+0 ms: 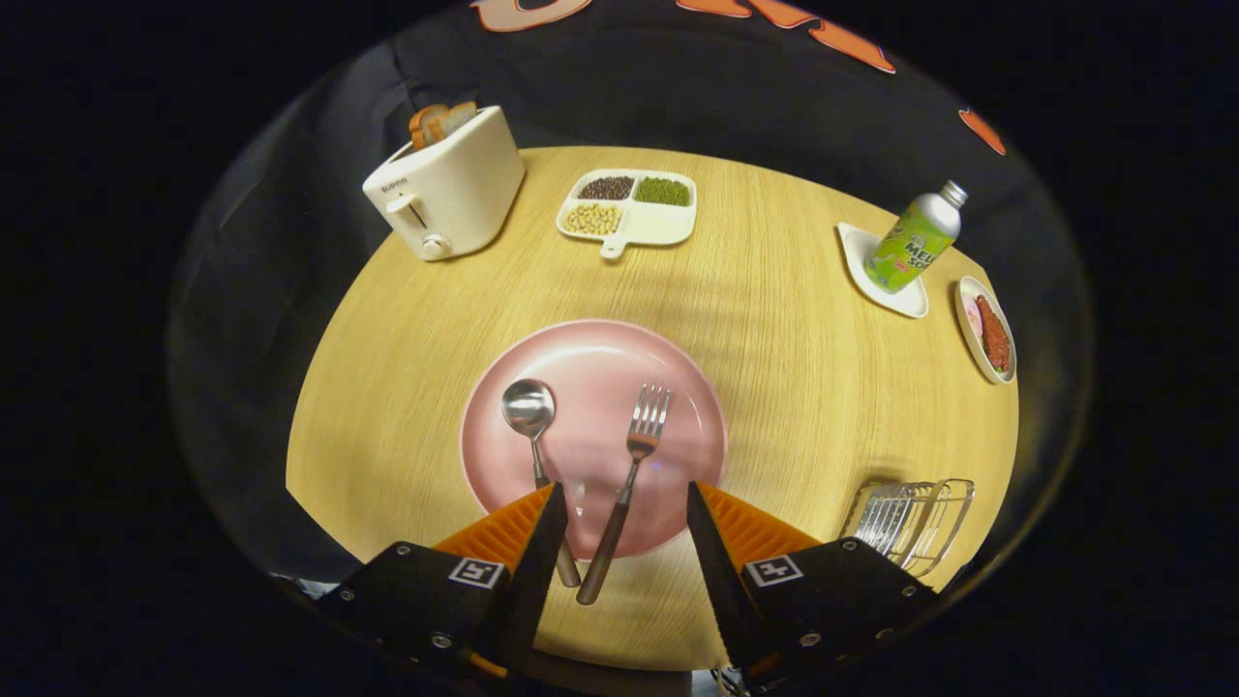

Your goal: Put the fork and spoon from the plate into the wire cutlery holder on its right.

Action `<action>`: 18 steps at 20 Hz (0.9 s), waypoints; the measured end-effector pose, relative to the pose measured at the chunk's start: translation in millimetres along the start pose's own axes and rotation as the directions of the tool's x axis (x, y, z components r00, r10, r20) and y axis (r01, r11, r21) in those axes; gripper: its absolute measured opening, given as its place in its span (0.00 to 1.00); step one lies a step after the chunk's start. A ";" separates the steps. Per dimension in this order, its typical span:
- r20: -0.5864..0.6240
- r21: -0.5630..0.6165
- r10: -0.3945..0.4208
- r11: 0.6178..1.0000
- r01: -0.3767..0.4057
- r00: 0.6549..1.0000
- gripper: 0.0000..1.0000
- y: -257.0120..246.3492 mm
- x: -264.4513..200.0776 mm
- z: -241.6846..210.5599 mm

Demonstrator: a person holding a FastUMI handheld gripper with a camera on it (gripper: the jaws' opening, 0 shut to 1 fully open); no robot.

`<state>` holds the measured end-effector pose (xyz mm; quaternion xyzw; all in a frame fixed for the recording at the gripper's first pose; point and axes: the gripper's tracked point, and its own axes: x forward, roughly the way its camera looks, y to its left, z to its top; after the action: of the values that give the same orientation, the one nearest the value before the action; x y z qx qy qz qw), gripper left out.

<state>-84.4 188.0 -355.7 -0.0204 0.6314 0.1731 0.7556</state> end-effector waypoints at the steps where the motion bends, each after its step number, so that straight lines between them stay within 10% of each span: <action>1: -0.034 0.001 0.003 1.000 -0.002 0.999 0.73 1.5 6.0 -4.5; 18: -0.217 0.103 0.008 0.995 0.015 0.976 0.10 1.2 48.0 -32.4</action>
<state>-108.6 192.3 -408.2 -0.0010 0.7182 0.1356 0.6825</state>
